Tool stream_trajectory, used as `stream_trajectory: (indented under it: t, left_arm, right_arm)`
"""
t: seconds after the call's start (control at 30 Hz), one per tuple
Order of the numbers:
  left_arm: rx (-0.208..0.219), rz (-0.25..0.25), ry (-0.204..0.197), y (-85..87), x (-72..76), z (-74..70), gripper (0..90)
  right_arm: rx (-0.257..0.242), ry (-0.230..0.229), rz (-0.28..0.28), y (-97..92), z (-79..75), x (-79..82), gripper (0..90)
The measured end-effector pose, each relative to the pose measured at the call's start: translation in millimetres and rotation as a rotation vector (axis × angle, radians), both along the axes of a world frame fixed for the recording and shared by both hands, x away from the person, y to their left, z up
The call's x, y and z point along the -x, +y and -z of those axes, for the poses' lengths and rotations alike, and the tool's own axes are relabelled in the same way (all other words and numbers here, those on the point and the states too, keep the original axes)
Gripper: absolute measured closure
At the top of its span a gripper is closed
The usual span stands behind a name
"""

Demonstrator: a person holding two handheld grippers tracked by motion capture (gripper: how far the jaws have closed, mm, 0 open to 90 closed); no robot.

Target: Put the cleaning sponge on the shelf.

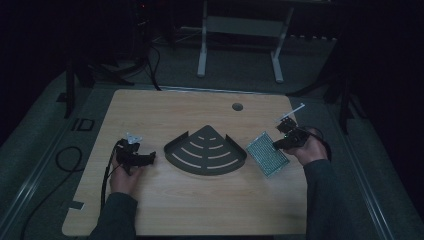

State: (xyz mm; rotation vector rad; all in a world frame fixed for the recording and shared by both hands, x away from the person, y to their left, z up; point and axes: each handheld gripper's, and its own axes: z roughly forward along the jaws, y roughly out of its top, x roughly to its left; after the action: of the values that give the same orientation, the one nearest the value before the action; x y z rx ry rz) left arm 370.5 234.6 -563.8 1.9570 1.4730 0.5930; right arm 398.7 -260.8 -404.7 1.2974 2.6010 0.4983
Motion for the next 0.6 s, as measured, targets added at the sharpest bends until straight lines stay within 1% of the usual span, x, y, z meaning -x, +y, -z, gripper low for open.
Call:
stream_trajectory:
  t: [0.33,0.6]
  left_arm:
    - [0.001,-0.001,0.000,-0.1,0.0,0.0,9.5]
    - [0.000,-0.001,-0.001,-0.1,-0.1,0.1,9.5]
  right_arm:
    - [-0.013,-0.021,-0.032,16.4,-8.8,-7.1,89.7]
    - [-0.019,-0.024,-0.051,27.8,-12.0,-14.0,89.7]
